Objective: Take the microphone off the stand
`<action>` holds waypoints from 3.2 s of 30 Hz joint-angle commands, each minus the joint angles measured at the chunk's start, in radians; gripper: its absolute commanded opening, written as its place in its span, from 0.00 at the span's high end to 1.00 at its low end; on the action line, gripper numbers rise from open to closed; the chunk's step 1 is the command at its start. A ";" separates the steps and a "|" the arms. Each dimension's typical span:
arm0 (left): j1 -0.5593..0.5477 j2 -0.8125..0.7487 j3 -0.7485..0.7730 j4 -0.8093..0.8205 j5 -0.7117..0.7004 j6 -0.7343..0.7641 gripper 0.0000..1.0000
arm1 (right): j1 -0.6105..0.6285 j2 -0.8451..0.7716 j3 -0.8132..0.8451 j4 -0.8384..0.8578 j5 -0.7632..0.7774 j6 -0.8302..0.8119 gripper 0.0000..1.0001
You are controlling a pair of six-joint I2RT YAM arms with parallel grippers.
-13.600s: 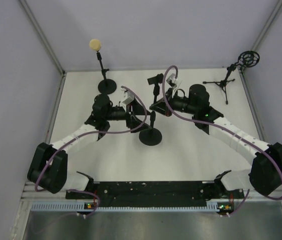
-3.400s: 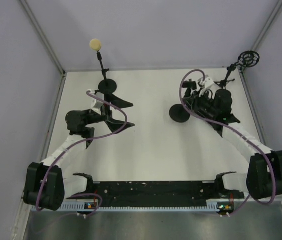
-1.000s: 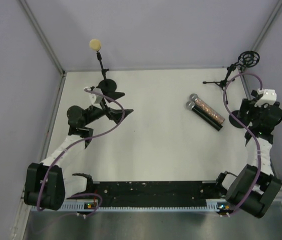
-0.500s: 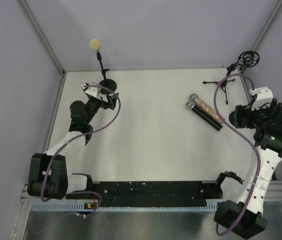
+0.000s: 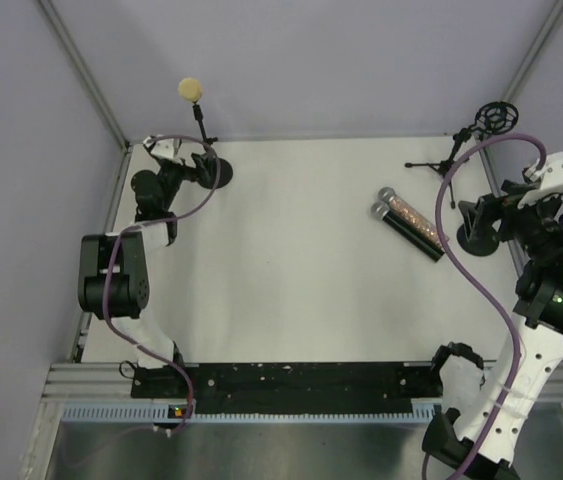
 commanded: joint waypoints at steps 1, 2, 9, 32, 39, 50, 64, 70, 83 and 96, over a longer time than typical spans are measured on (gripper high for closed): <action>0.008 0.129 0.135 0.154 0.099 -0.055 0.01 | -0.009 0.003 0.026 0.097 -0.140 0.142 0.04; 0.010 0.168 0.164 0.189 0.120 -0.069 0.01 | -0.007 0.006 0.020 0.110 -0.154 0.156 0.04; 0.010 0.335 0.362 0.163 0.168 -0.098 0.02 | -0.007 0.011 -0.037 0.199 -0.207 0.237 0.05; 0.007 0.460 0.515 0.117 0.198 -0.087 0.89 | -0.006 0.023 -0.106 0.330 -0.254 0.360 0.09; 0.008 0.346 0.400 0.182 0.390 -0.197 1.00 | 0.049 0.043 -0.097 0.353 -0.263 0.349 0.11; -0.042 0.078 0.131 0.561 0.878 -0.761 1.00 | 0.365 0.147 0.029 0.201 -0.275 0.061 0.12; -0.294 -0.254 -0.176 0.559 1.093 -0.776 1.00 | 0.830 0.408 0.174 0.147 -0.386 -0.096 0.11; -0.424 -0.298 -0.235 0.487 1.102 -0.748 1.00 | 0.953 0.503 0.273 0.140 -0.424 -0.063 0.11; -0.533 -0.252 -0.210 0.449 1.055 -0.784 1.00 | 1.114 0.581 0.267 0.164 -0.443 -0.022 0.14; -0.535 -0.272 -0.216 0.334 1.055 -0.704 1.00 | 1.168 0.663 0.256 0.209 -0.452 0.035 0.32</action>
